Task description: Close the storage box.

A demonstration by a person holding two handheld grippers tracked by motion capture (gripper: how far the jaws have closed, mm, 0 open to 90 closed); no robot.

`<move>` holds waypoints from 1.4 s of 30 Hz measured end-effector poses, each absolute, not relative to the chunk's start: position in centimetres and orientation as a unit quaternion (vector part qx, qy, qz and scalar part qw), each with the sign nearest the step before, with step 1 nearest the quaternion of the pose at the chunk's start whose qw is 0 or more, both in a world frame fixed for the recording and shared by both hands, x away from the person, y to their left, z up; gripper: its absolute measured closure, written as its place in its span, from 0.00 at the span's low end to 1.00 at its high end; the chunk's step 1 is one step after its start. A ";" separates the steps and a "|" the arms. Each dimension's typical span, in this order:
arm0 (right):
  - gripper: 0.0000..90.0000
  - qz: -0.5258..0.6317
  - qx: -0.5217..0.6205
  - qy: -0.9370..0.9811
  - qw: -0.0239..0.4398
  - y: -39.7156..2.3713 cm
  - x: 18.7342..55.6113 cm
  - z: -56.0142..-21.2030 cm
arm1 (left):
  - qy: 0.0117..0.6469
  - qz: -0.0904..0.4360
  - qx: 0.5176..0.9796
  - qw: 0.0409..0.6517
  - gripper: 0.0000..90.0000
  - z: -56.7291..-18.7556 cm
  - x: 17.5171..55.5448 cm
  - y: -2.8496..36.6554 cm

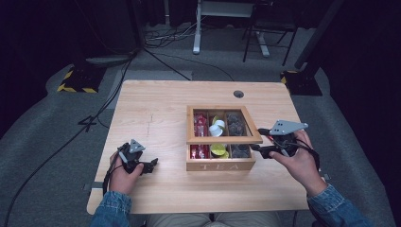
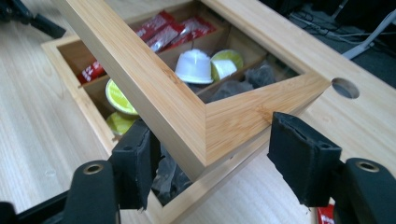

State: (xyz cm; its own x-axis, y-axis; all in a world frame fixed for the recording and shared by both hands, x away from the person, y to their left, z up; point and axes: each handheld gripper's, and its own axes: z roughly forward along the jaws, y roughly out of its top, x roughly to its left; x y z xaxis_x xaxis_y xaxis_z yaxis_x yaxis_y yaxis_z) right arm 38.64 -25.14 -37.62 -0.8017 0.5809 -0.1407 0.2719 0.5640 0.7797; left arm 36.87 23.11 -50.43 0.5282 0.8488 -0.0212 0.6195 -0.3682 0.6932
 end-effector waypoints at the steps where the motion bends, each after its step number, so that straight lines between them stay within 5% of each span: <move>1: 0.38 0.393 0.247 0.864 0.194 -25.1 38.6 -37.8 | 0.454 0.173 0.809 0.331 0.16 -50.4 36.9 23.1; 42: 0.35 0.348 0.273 0.890 0.111 -25.4 38.0 -42.1 | 0.455 0.171 0.808 0.333 0.16 -50.4 36.9 23.1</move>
